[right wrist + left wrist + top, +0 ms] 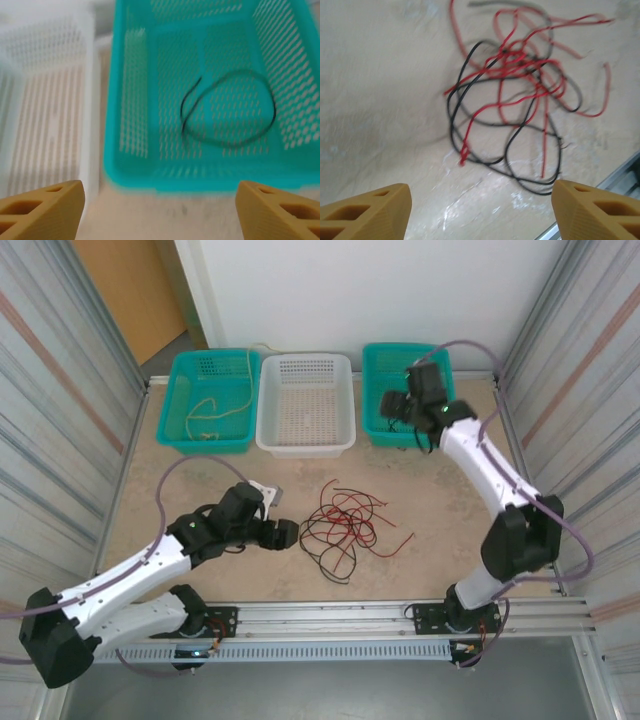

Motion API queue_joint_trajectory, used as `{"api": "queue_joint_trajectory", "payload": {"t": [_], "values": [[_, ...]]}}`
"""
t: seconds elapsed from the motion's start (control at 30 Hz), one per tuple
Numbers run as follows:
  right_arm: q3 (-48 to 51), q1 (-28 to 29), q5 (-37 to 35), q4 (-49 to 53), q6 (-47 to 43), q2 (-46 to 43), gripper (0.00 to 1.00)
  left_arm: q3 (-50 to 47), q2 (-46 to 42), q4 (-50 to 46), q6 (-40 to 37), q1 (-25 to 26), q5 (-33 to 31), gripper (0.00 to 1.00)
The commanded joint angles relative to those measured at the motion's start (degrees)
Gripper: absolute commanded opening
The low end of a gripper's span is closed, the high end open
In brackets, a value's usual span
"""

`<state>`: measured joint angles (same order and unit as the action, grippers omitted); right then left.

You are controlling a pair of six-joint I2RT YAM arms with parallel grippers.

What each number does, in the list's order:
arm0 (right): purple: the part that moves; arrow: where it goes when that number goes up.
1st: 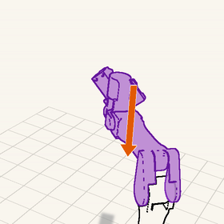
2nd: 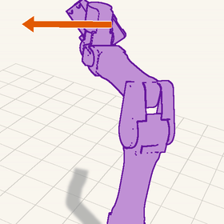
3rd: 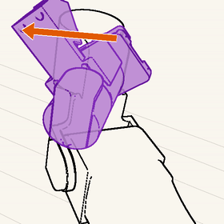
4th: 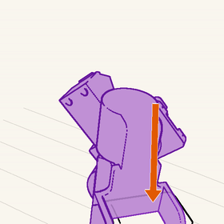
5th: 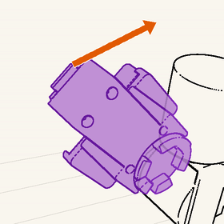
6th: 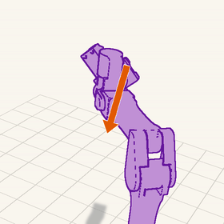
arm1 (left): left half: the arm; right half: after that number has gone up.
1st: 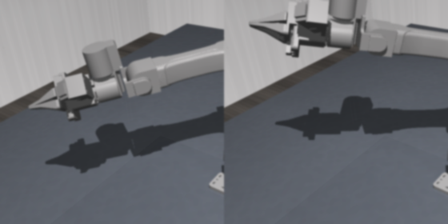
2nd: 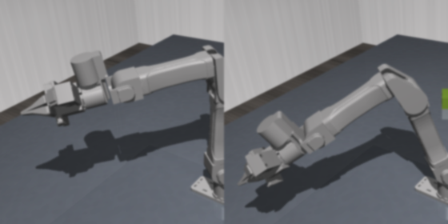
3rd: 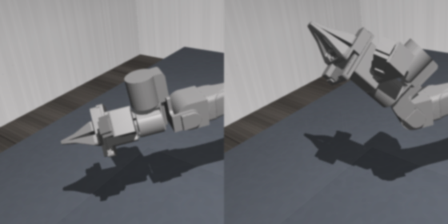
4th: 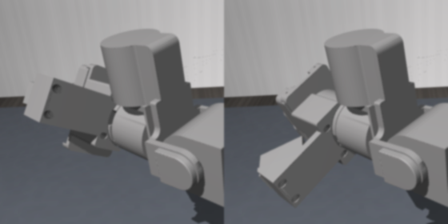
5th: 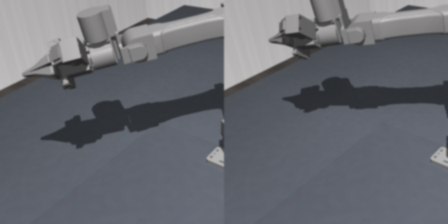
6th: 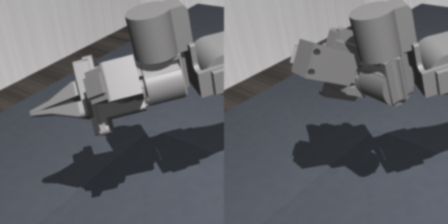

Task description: Untangle the cables

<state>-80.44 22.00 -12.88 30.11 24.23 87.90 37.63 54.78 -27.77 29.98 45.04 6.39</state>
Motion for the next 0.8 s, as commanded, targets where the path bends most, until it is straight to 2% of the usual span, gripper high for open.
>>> {"api": "queue_joint_trajectory", "payload": {"t": [0.0,0.13,0.23,0.43,0.6,0.77], "values": [[6.8,7.3,-8.7,-1.8,-1.4,-11.8,0.77,-2.3,2.4,0.1,3.2,-1.0,4.2,0.72],[16.1,16.5,-3.7,1.2,3.0,-18.0,0.72,-2.2,7.1,3.4,3.9,-2.2,5.2,0.63],[22.2,22.6,-3.7,3.0,9.2,-20.7,0.65,-1.9,10.9,7.0,5.0,-2.7,6.7,0.57],[29.9,27.8,-1.9,4.0,15.0,-21.9,0.61,0.2,15.8,10.1,5.9,-2.8,4.7,0.36],[31.2,30.4,2.7,0.0,14.8,-21.7,0.62,5.8,15.4,5.8,3.7,-2.7,4.1,0.00],[29.3,32.3,2.4,-1.4,14.5,-19.7,0.62,14.4,7.8,-1.2,-0.7,-1.3,2.2,0.00]]}}
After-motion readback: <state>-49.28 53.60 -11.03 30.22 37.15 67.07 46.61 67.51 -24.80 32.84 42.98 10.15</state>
